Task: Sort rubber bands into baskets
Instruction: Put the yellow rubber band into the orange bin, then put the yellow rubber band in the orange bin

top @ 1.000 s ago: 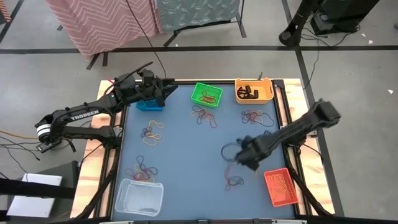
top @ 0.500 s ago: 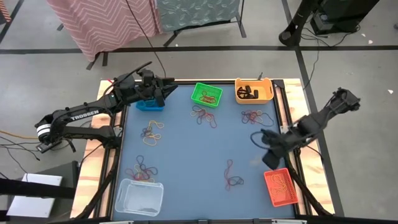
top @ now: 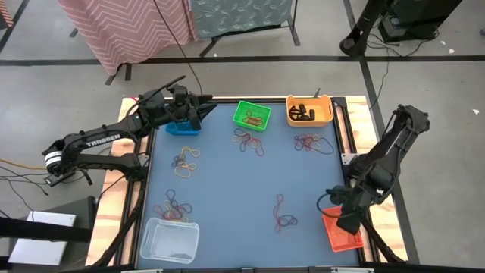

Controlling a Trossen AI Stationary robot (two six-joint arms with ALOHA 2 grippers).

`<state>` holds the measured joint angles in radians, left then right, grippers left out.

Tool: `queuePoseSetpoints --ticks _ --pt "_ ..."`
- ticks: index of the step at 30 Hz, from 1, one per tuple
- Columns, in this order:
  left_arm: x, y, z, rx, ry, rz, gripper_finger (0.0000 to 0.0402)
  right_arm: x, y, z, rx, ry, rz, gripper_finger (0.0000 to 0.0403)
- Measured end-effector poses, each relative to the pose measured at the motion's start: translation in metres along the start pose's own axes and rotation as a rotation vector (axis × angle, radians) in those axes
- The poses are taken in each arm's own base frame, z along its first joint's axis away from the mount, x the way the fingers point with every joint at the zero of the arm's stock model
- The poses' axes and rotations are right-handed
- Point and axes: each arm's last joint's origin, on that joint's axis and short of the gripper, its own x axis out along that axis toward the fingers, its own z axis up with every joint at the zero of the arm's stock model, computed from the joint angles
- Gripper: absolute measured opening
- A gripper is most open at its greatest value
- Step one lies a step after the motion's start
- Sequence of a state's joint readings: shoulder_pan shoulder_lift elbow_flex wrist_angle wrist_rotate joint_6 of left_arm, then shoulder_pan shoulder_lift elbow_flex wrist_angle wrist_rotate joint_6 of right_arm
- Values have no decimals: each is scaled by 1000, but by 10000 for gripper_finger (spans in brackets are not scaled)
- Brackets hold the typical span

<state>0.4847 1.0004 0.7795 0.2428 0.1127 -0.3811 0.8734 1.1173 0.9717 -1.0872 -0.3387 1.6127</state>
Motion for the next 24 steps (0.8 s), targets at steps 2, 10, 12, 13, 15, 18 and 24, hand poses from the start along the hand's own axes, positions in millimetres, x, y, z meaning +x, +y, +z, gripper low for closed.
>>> queuePoseSetpoints --ticks 2,10,12,13,15,18,24 --pt "0 0 0 12 0 0 253 9 2 2 -1 4 -1 2" --pt "0 0 0 -45 0 0 253 27 3 8 141 16 -112 48" --pt "0 0 0 -49 2 -4 253 29 4 8 148 43 -118 79" --pt "0 0 0 -49 5 -11 253 30 5 8 150 49 -121 96" --pt "0 -1 0 -49 10 -24 253 30 5 8 152 55 -115 136" --pt "0 -1 0 -49 16 -37 253 28 6 10 149 64 -99 195" --pt "0 -1 0 -52 17 -39 253 9 8 29 147 -144 60 270"
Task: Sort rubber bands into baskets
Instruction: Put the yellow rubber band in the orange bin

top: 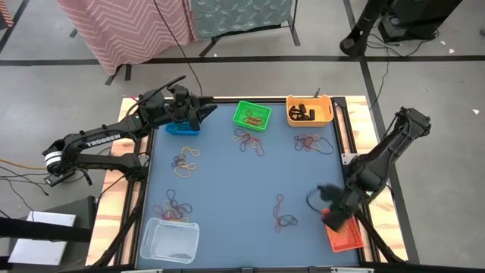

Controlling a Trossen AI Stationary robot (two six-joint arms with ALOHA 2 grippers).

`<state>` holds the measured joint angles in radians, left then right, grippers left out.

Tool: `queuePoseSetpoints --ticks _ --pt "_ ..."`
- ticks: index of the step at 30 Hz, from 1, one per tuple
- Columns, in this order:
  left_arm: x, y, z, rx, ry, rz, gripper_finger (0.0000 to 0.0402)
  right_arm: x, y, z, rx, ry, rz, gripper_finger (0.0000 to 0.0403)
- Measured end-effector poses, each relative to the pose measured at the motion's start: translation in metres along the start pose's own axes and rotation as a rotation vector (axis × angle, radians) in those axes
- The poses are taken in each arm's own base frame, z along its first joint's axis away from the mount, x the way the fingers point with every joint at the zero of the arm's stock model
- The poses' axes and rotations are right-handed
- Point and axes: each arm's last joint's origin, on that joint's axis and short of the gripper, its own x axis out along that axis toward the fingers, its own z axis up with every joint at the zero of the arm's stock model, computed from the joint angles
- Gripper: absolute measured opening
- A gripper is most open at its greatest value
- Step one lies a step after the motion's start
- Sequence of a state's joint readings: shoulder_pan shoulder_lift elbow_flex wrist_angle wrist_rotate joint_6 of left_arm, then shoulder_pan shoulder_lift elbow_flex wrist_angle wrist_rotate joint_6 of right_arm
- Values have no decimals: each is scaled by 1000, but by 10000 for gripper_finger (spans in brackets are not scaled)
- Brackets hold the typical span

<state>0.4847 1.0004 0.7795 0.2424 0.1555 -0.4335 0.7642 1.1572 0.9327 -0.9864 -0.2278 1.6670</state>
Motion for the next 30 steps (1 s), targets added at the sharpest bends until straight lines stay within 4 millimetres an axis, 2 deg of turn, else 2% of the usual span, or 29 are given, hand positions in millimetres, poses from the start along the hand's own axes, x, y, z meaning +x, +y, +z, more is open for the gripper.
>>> queuePoseSetpoints --ticks 3,7,9,12,17,19,22,30 --pt "0 0 0 -25 0 -1 253 -12 -8 29 138 -320 -15 280" --pt "0 0 0 -58 1 -3 253 -35 -40 77 480 -673 -207 275" --pt "0 0 0 -74 1 -3 253 -45 -61 98 626 -724 -314 269" --pt "0 0 0 -76 1 -3 253 -48 -95 128 736 -705 -441 260" --pt "0 0 0 -121 1 -3 253 -25 -144 171 853 -619 -295 247" --pt "0 0 0 -122 2 -3 253 -14 -160 181 893 -625 -221 243" --pt "0 0 0 -122 1 -3 253 -3 -178 186 981 -604 -180 239" --pt "0 0 0 -120 1 -3 253 8 -189 188 1028 -554 -250 231"
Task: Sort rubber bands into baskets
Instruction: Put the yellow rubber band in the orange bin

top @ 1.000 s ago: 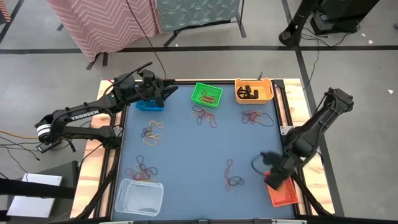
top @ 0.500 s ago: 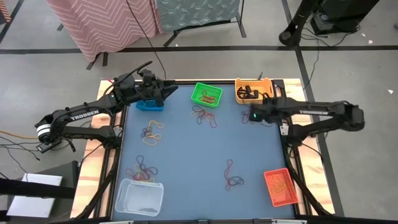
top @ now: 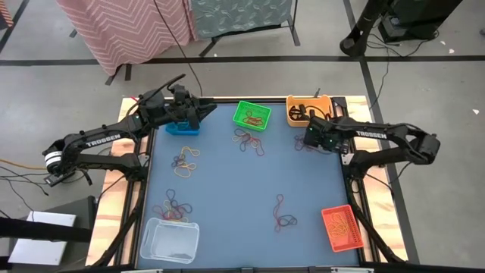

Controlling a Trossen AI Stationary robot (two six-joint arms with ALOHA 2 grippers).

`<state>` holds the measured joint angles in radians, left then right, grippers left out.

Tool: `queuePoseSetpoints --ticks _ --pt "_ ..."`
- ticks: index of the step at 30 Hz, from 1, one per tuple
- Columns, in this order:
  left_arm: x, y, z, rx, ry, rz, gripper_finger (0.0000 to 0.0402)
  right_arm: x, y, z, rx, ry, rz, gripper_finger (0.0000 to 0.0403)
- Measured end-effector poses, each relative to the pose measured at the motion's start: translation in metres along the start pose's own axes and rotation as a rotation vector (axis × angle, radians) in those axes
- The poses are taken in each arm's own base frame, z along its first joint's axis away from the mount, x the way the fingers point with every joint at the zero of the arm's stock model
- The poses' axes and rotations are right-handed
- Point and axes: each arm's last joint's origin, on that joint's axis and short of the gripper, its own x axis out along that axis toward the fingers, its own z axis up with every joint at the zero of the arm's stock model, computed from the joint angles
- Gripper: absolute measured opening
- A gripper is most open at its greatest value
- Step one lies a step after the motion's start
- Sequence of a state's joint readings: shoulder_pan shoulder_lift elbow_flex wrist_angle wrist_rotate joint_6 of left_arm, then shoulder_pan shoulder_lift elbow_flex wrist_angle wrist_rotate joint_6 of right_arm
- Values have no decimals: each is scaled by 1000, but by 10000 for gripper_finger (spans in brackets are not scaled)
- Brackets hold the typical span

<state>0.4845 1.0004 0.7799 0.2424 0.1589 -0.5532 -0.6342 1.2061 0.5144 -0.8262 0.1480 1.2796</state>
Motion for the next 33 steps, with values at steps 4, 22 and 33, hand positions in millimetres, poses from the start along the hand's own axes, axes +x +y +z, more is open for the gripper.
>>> queuePoseSetpoints --ticks 4,22,33 --pt "0 0 0 4 0 0 253 8 5 0 -10 9 -28 217" --pt "0 0 0 52 0 1 253 5 7 -3 -171 -20 -15 7" --pt "0 0 0 52 0 1 253 -83 -10 -9 -249 -238 120 3"
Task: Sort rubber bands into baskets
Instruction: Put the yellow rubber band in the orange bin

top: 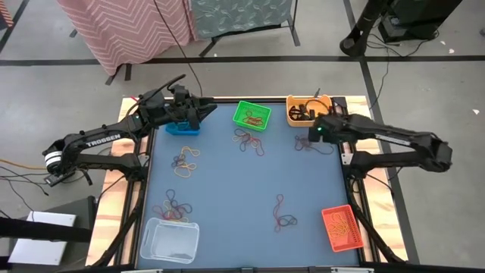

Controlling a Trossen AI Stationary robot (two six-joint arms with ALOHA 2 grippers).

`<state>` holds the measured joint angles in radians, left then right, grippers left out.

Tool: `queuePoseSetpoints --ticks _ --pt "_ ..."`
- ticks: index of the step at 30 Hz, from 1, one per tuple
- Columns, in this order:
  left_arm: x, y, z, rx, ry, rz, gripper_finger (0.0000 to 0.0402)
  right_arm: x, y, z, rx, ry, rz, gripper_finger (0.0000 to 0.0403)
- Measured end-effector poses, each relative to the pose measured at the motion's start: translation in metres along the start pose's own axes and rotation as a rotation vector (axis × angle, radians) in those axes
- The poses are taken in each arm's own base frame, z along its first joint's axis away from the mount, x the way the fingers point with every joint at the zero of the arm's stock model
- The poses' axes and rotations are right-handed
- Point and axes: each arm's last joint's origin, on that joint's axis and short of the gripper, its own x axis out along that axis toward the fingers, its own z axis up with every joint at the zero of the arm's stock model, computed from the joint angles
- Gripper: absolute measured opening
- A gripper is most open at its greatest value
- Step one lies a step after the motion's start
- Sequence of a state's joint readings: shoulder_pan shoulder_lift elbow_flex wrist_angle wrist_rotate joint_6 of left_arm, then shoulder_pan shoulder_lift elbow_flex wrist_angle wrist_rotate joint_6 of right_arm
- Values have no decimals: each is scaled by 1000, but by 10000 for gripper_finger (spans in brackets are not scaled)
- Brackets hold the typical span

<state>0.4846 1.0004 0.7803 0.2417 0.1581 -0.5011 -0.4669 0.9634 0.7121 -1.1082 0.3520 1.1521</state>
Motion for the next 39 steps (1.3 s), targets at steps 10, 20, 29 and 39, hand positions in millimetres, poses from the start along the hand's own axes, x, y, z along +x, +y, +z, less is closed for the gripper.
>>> queuePoseSetpoints --ticks 10,20,29,39 --pt "0 1 0 1 -16 29 253 -105 -1 23 -190 -166 332 2" --pt "0 1 1 -5 -17 30 253 -135 10 -15 -458 257 687 2" --pt "0 1 0 -1 -16 29 253 -145 16 -87 -523 618 743 3" --pt "0 0 2 2 -34 20 253 -149 -21 -152 -506 892 473 3"
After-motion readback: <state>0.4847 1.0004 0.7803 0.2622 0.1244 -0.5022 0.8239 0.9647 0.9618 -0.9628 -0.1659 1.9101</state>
